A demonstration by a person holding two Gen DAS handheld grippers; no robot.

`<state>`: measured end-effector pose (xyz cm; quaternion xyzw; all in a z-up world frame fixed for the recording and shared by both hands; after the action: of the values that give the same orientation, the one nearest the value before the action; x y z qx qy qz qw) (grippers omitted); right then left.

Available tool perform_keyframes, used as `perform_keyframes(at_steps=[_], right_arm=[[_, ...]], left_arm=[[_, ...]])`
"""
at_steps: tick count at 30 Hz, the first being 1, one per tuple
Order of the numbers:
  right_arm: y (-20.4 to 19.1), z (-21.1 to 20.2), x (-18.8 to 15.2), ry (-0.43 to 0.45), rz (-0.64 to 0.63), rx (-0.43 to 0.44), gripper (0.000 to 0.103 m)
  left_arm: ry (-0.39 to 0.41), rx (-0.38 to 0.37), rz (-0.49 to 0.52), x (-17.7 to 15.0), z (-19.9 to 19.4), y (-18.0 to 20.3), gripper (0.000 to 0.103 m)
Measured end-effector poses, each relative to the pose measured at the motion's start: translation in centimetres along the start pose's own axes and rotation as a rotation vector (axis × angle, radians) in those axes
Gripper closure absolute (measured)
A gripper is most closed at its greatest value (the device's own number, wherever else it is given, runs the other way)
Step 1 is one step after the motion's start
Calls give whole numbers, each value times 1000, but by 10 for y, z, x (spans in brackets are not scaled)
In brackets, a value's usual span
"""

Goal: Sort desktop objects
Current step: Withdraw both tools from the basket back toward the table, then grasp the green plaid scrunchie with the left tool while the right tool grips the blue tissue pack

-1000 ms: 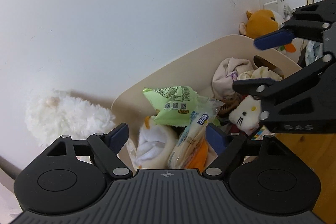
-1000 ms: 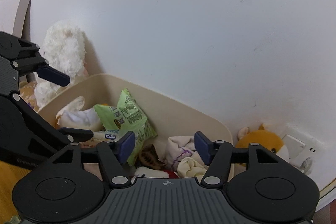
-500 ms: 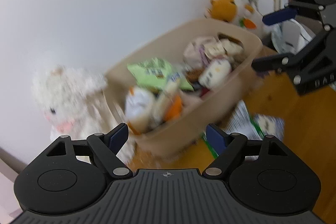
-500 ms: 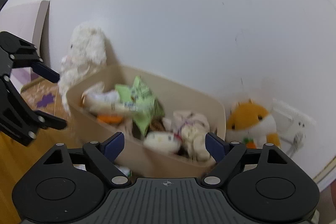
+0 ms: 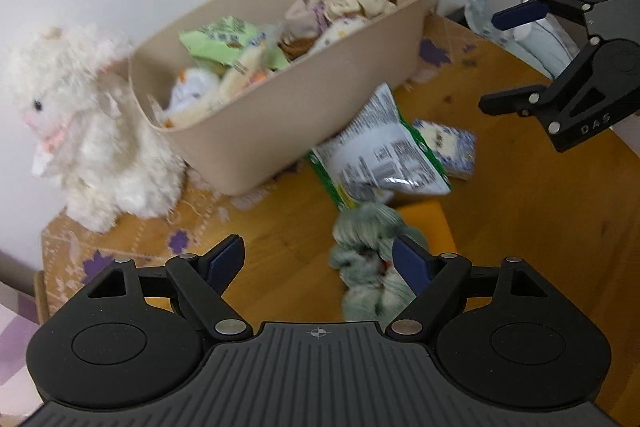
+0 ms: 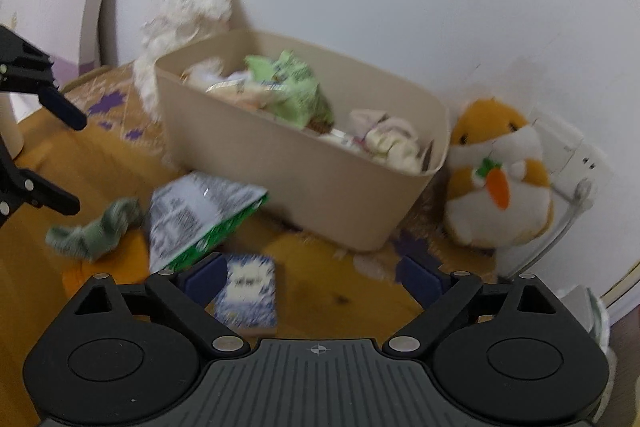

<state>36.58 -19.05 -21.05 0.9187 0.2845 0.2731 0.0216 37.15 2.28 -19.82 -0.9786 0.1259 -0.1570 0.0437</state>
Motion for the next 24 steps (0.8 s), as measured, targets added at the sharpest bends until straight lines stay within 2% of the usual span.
perform_keyframes(at_steps=[9, 14, 24], right_arm=[[-23, 23, -12, -76, -54, 65, 5], [-28, 35, -10, -93, -60, 74, 5], [-35, 56, -8, -133, -69, 85, 5]], left_arm=[[-82, -96, -20, -5, 25, 11, 20], [-103, -89, -40, -4, 40, 10, 20], [-93, -78, -164, 10, 54, -13, 20]])
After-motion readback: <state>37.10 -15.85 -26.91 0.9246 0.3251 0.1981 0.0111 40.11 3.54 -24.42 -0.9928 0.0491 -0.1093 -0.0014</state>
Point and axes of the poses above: each gripper's, at about its wrist camera, not at the fingertips, and z roughly the way its jaws point, y to its right, x to its top, the point moved 8 cm from there along z, roughly the way its jaws point, and after that the axes turned 15 degrees about -y, right-handed, at the moved point
